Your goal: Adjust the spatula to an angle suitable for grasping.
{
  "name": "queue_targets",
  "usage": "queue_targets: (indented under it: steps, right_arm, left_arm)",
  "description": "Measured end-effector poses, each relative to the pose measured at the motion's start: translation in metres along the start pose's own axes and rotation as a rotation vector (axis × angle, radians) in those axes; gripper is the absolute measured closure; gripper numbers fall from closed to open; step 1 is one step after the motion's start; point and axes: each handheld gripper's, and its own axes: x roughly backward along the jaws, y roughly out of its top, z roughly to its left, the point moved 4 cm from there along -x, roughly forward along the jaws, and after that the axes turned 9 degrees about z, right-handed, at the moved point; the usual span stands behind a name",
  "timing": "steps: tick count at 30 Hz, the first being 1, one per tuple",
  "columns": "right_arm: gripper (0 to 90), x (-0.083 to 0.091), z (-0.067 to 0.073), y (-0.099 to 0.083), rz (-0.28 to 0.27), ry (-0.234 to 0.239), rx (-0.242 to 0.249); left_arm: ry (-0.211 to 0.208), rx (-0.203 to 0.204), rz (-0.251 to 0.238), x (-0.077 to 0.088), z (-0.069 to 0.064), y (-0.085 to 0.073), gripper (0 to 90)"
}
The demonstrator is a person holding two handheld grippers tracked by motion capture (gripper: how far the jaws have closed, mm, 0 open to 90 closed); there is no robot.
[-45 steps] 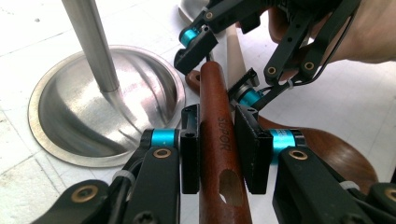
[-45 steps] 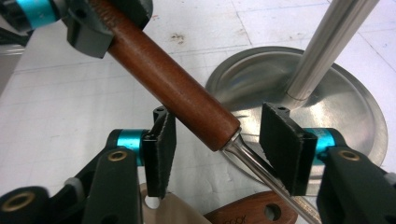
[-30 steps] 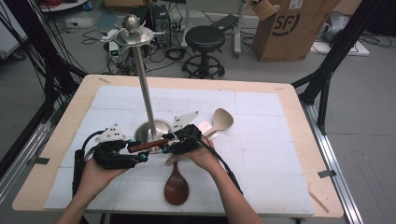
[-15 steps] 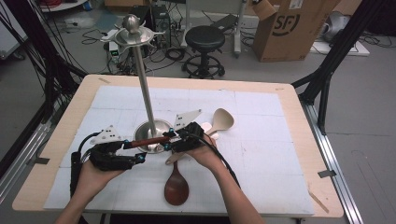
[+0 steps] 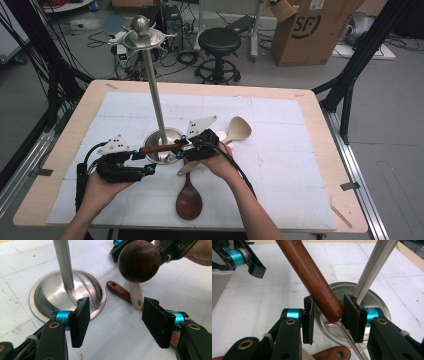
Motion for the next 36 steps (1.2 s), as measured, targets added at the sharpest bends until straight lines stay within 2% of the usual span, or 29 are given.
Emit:
queue_targets:
  steps: [4,15,17,19,21,23,24,36]
  right_arm:
    - [62.1,0.001,0.0,0.0,-0.002,0.005,-0.004]
    - [62.4,0.007,-0.003,0.002,-0.05,0.016,-0.008]
    - [62.9,0.01,-0.002,0.003,-0.052,0.013,-0.032]
    - [63.1,0.01,-0.002,0.004,-0.066,0.019,-0.016]
    - [64.0,0.013,-0.001,0.005,-0.067,0.02,-0.039]
    - [64.8,0.015,-0.002,0.009,-0.089,0.028,-0.025]
    - [65.0,0.018,-0.002,0.01,-0.086,0.03,-0.05]
    - [65.4,0.027,-0.006,0.017,-0.134,0.034,-0.091]
  left_arm:
    - [-0.001,0.006,-0.002,0.0,0.001,0.0,39.9]
    - [-0.01,0.017,-0.002,-0.003,0.002,-0.003,39.9]
    - [-0.015,0.023,-0.006,-0.003,0.002,-0.002,39.9]
    - [-0.015,0.023,-0.006,-0.003,0.003,-0.002,39.9]
    - [-0.016,0.024,-0.007,-0.002,0.003,-0.002,39.9]
    - [-0.014,0.024,-0.008,-0.002,0.003,-0.002,39.8]
    - [-0.015,0.023,-0.007,-0.002,0.003,-0.002,39.8]
    - [-0.019,0.026,-0.013,-0.002,0.003,-0.002,39.9]
